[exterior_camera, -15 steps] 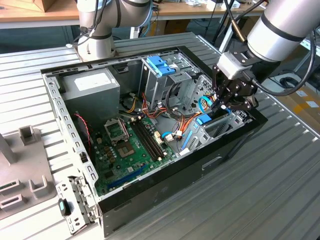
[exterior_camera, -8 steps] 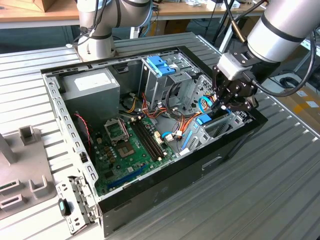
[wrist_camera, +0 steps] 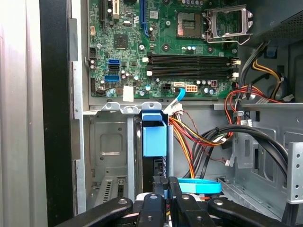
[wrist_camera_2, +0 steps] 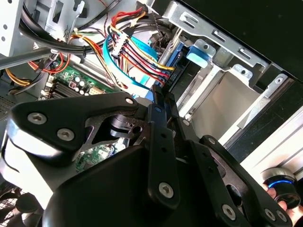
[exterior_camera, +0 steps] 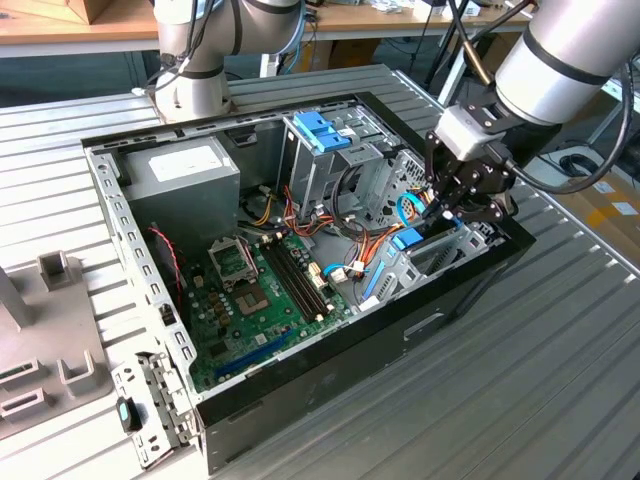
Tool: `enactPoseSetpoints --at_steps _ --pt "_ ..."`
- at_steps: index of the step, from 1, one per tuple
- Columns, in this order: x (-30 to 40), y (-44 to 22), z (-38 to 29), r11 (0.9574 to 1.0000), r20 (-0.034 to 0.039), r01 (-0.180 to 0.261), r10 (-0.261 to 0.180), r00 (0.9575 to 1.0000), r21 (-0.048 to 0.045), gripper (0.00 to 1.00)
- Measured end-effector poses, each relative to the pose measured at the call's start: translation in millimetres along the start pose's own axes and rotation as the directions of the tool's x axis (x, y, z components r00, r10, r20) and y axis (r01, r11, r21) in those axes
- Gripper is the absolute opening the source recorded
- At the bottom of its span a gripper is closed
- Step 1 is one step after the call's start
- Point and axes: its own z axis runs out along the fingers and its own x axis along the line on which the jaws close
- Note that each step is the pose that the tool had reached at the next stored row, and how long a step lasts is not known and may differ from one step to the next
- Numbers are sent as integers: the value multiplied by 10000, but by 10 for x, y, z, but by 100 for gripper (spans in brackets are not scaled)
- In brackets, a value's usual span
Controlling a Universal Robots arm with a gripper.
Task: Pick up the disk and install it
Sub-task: 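Insert the second disk wire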
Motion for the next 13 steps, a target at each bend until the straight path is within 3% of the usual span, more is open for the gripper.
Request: enactPoseSetpoints --at_steps 13 --pt "8 -12 74 10000 -3 -4 4 10000 -21 16"
